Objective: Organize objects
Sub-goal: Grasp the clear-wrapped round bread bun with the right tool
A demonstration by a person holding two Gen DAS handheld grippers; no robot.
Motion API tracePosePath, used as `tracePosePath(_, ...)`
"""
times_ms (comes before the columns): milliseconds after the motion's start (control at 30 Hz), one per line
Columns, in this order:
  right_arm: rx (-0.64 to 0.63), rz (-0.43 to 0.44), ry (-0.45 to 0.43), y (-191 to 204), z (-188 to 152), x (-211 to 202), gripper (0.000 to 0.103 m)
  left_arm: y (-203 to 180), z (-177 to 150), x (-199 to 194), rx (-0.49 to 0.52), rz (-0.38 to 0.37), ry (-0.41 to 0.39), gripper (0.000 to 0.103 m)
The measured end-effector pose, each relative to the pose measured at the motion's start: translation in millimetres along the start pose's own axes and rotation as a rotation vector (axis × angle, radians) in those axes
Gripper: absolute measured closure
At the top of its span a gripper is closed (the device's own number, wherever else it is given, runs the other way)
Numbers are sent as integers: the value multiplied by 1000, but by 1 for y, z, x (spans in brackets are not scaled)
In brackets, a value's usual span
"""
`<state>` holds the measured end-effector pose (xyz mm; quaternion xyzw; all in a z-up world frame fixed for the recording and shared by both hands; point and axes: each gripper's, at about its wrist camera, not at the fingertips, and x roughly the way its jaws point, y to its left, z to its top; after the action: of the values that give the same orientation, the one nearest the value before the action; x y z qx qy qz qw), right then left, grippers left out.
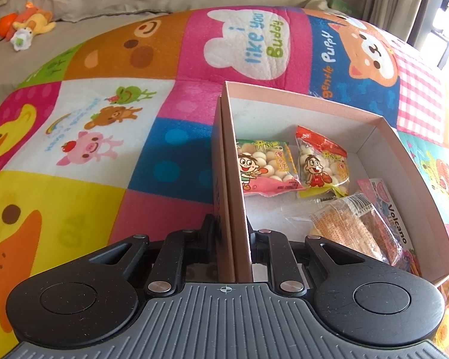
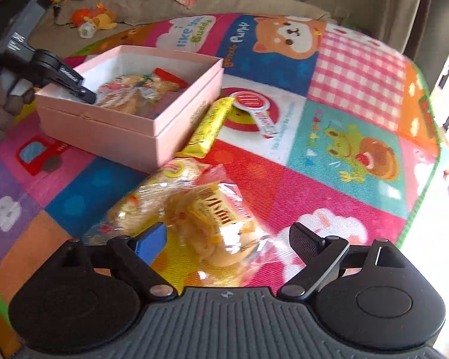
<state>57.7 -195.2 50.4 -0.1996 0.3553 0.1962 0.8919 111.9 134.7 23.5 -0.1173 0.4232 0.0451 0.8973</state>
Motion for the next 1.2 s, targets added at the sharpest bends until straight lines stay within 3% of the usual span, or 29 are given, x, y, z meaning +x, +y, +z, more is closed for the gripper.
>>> tracePosePath(33,-17,-78,-20,-1,1,2,12,0,0,0,1,1,0,85)
tracePosePath(100,13,-125,-39,-4,2,1,12,0,0,0,2,3,1,85)
tracePosePath(200,97,-37,-75,-10,7,-9,12,-1,0,0,5,2,3,85)
tracePosePath(333,181,187,-62,-4,14,-17,12,-4,1,0,25,12,4,84)
tracePosePath(367,214,274,-36,1,16,-14,15,-5,0,0,35,14,2,84)
tracePosePath(433,231,353,-3,14,19,-5,24,-6,0,0,46,14,-1,84)
tracePosePath(600,184,257,31,34,24,27,42,-5,-1,-1,42,8,-1,84)
tracePosePath(700,187,126,15,25,25,34,42,-4,-1,0,39,4,-4,84)
tracePosePath(767,224,131,-1,13,24,28,41,-3,-1,0,36,-1,-5,84)
tracePosePath(833,249,147,-45,-2,22,15,32,-2,-2,0,34,-3,-7,84)
tracePosePath(900,254,120,-105,-16,20,1,12,-2,-2,0,32,-3,-9,84)
tracePosePath(967,254,93,-132,-29,17,-4,2,-2,-2,0,30,-4,-11,84)
tracePosePath(1033,261,94,-125,-39,14,0,1,-2,-2,0,28,-4,-11,84)
tracePosePath(1200,400,126,-12,-57,-2,31,4,-2,-2,-1,29,-6,-9,84)
